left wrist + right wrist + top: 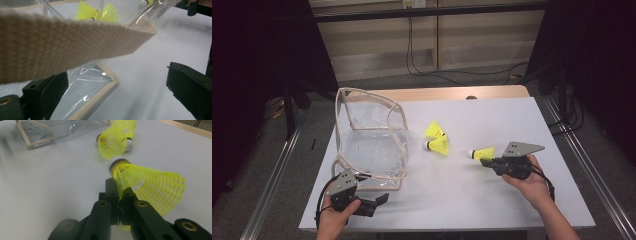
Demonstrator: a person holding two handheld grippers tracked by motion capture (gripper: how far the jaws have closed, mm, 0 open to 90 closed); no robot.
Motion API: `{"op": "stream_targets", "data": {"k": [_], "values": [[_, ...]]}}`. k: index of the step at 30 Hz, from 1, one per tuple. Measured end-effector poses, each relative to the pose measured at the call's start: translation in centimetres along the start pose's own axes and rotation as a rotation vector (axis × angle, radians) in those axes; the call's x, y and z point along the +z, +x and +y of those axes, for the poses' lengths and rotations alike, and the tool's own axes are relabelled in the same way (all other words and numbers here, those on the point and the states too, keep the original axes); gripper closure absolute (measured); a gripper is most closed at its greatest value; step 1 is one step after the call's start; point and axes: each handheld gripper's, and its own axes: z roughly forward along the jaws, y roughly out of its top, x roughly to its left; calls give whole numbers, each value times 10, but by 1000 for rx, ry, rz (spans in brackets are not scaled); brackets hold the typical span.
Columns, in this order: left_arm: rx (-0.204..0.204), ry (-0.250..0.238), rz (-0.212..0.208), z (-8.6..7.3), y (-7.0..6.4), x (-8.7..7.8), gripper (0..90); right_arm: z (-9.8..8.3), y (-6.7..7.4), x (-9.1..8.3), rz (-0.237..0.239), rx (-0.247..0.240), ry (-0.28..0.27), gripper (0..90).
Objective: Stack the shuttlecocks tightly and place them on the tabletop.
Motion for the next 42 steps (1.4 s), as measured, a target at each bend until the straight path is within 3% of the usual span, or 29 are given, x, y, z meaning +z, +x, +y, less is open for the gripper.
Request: {"op": "stream_targets", "data": {"k": [34,42], "values": [[4,-8,0,1,0,0,40,12,3,15,11,-28,-2,885],[-3,-13,-2,0,-1,0,40,13,0,17,17,-12,-14,885]]}}
